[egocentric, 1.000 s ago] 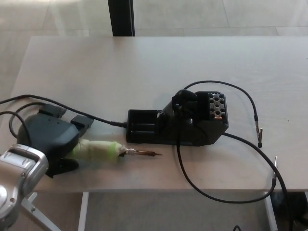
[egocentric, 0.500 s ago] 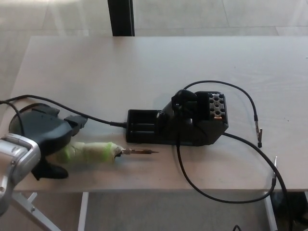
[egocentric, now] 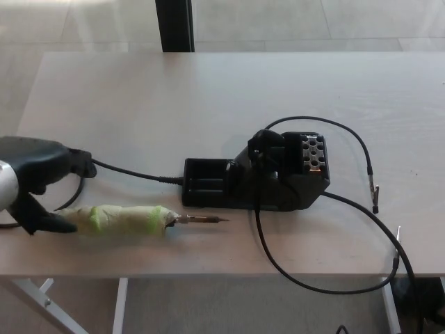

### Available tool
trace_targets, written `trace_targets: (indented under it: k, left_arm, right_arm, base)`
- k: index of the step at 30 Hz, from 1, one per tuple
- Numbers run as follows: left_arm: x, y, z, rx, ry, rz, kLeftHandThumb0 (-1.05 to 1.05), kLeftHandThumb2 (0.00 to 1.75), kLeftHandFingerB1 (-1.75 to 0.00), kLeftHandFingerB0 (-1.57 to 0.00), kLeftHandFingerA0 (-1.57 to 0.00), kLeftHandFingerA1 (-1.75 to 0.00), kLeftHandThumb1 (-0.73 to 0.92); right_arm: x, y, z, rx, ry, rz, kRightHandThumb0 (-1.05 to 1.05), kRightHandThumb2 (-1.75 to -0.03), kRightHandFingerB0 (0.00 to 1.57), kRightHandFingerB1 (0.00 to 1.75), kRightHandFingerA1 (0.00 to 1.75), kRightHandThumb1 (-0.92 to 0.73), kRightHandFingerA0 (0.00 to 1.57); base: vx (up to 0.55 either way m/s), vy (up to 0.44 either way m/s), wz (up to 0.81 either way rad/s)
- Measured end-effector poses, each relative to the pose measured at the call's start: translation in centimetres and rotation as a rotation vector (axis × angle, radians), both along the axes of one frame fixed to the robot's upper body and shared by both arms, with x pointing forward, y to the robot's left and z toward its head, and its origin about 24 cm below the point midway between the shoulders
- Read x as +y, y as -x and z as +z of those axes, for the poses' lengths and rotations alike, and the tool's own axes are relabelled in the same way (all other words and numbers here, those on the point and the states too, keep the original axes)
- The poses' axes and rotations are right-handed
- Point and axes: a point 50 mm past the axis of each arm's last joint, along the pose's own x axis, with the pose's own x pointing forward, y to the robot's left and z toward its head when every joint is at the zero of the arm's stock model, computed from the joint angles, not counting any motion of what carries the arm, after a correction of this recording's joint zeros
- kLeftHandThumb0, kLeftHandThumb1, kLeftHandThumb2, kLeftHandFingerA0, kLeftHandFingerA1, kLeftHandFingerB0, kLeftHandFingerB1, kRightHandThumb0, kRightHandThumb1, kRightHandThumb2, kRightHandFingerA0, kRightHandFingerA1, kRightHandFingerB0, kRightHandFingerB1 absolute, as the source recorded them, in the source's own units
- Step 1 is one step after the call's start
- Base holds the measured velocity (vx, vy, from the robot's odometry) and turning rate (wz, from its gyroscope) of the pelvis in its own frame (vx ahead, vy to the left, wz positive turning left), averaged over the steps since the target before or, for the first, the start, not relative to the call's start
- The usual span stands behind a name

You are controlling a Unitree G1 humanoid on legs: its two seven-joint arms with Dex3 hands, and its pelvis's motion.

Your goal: Use the left hand of the robot to grab the soldering gun kept on the middle of the table and pull it out of its base and keep it on the left side of the base

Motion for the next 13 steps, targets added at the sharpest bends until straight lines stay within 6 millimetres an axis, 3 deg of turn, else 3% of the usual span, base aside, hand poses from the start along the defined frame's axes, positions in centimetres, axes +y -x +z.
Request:
trace_targets:
  k: [5, 6, 7, 9, 10, 11, 13]
  left_arm:
    - [2.0, 0.2, 1.9, 0.005, 0.073, 0.075, -0.70, 0.62, -0.58, -0.46, -0.57, -1.35, 0.65]
    - [2.4, 0.2, 2.3, 0.002, 0.091, 0.091, -0.69, 0.64, -0.59, -0.47, -0.57, -1.29, 0.76]
    - [3.0, 0.3, 2.8, -0.005, 0.119, 0.114, -0.66, 0.68, -0.61, -0.43, -0.52, -1.40, 0.82]
    - [3.8, 0.6, 3.4, -0.016, 0.160, 0.146, -0.66, 0.64, -0.57, -0.45, -0.63, -1.20, 0.77]
    - [4.4, 0.8, 3.8, -0.026, 0.193, 0.170, -0.60, 0.64, -0.56, -0.56, -0.67, -1.23, 0.81]
    - [4.8, 0.9, 4.1, -0.032, 0.212, 0.184, -0.60, 0.64, -0.56, -0.56, -0.67, -1.23, 0.81]
    - [5.1, 1.1, 4.3, -0.040, 0.230, 0.198, -0.51, 0.64, -0.58, -0.65, -0.72, -1.13, 0.80]
  right_arm:
    - [0.0, 0.0, 0.0, 0.000, 0.000, 0.000, -1.05, -1.10, 0.29, 0.36, 0.59, -0.29, 0.62]
    - [0.0, 0.0, 0.0, 0.000, 0.000, 0.000, -1.05, -1.09, 0.30, 0.36, 0.59, -0.30, 0.64]
    - [0.0, 0.0, 0.0, 0.000, 0.000, 0.000, -1.05, -1.17, 0.31, 0.37, 0.60, -0.25, 0.65]
    - [0.0, 0.0, 0.0, 0.000, 0.000, 0.000, -1.05, -1.07, 0.29, 0.36, 0.59, -0.31, 0.63]
    - [0.0, 0.0, 0.0, 0.000, 0.000, 0.000, -1.05, -1.10, 0.29, 0.35, 0.57, -0.30, 0.62]
    - [0.0, 0.0, 0.0, 0.000, 0.000, 0.000, -1.05, -1.10, 0.29, 0.35, 0.57, -0.30, 0.62]
    - [0.0, 0.0, 0.0, 0.000, 0.000, 0.000, -1.05, -1.10, 0.29, 0.36, 0.59, -0.30, 0.63]
  base:
    - [0.00, 0.000, 0.00]
    - [0.00, 0.000, 0.00]
    - [0.00, 0.000, 0.00]
    - [0.00, 0.000, 0.00]
    - [0.00, 0.000, 0.00]
    - [0.00, 0.000, 0.00]
    - [0.00, 0.000, 0.00]
